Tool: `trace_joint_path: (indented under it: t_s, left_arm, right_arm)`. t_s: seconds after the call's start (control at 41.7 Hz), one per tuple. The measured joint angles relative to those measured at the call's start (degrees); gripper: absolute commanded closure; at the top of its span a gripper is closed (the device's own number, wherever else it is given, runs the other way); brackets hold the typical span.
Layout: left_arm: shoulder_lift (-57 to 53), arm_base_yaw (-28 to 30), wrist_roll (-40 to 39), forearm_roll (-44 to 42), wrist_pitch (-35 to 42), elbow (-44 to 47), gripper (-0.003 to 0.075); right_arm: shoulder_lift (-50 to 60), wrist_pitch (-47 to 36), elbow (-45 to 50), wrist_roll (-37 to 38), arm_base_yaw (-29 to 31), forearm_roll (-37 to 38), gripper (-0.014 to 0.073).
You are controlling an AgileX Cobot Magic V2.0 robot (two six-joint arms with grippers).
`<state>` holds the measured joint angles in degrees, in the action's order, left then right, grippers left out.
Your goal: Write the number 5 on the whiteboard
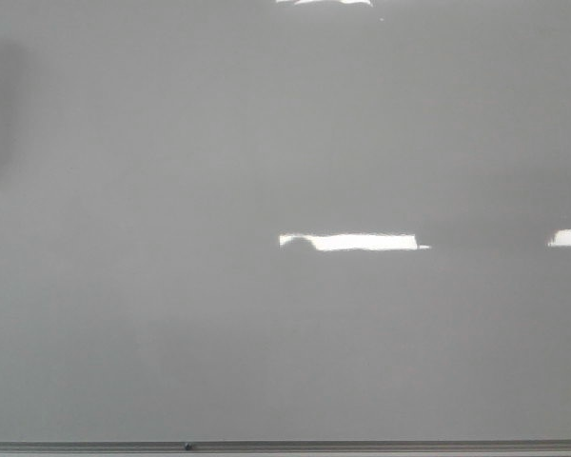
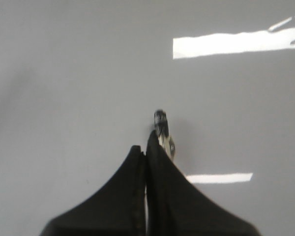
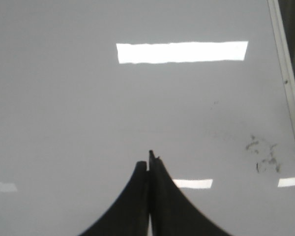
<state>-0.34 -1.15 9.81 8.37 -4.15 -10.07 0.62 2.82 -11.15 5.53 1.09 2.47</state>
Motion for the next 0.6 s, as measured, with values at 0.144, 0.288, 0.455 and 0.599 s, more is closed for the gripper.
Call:
trace_joint_path:
  t_s: [0.144, 0.288, 0.455, 0.599]
  left_arm:
    - [3.0, 0.0, 0.0, 0.0, -7.3, -11.5, 0.0741]
    - [9.6, 0.0, 0.0, 0.0, -15.1, -21.3, 0.0741]
    - [17.7, 0.0, 0.0, 0.0, -24.0, -30.3, 0.0741]
    - [23.0, 0.0, 0.0, -0.1, -26.4, -31.8, 0.0741]
  right_arm:
    - [-2.5, 9.1, -10.4, 0.0, 0.0, 0.0, 0.0656]
    - [-9.4, 17.1, -20.3, 0.0, 0.0, 0.0, 0.0656]
    - [-18.2, 25.0, -27.7, 0.0, 0.0, 0.0, 0.0656]
    - [-24.5, 27.6, -28.5, 0.0, 0.0, 0.0, 0.0656]
